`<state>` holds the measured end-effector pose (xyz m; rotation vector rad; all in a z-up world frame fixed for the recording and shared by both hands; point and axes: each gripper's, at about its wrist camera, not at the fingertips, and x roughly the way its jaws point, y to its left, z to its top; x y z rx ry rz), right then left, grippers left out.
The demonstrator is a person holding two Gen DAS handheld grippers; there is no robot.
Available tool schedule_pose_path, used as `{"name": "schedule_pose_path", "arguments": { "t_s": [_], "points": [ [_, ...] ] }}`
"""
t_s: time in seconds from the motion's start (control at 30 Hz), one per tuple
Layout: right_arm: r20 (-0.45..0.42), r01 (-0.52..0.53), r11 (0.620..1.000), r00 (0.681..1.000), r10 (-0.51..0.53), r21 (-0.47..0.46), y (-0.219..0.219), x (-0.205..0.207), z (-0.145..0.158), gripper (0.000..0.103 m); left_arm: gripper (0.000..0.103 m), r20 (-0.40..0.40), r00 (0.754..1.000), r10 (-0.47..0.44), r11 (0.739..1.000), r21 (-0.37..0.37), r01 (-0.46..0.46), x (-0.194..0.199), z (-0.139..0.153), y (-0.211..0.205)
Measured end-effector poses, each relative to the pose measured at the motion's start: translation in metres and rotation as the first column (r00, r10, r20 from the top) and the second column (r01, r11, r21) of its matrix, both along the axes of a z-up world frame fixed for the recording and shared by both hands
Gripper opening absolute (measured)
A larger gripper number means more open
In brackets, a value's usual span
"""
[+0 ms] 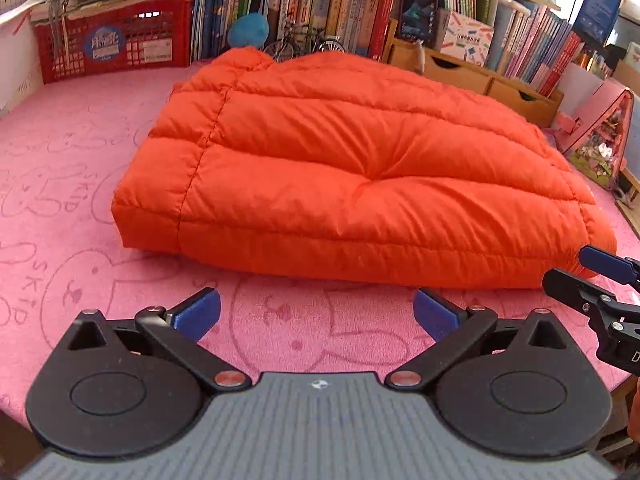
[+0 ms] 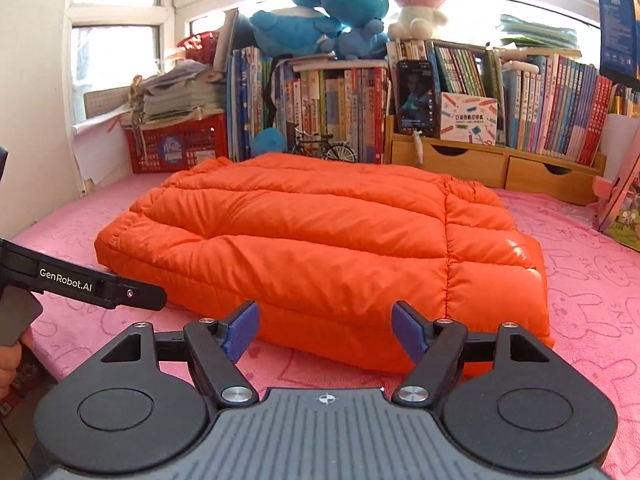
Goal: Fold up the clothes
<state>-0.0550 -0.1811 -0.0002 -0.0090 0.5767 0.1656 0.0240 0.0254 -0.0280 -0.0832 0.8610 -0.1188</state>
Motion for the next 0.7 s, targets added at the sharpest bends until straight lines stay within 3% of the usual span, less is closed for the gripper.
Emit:
{"name": "schedule_pose_path", "arguments": {
  "t_s": [0.17, 0.33, 0.7],
  "points": [
    [-0.156, 0.086, 0.995, 0.985, -0.076, 0.060, -0.001, 0.007, -0.001, 0.086, 0.103, -0.039, 0.999, -0.018, 0.995, 0.101, 0.022, -0.004, -0.006, -0.020],
    [-0.170, 0.128, 0.991, 0.978, -0.123, 0.023, -0.007, 0.003, -0.004, 0.090, 0.103, -0.055, 0.998, -0.009, 0.990, 0.140, 0.017, -0.002, -0.008, -0.031],
    [-0.203, 0.127, 0.992, 0.971, -0.129, -0.025, -0.009, 0.004, -0.021, 0.093, 0.103, -0.086, 0.996, -0.004, 0.989, 0.147, 0.017, 0.010, -0.006, -0.036]
  ]
}}
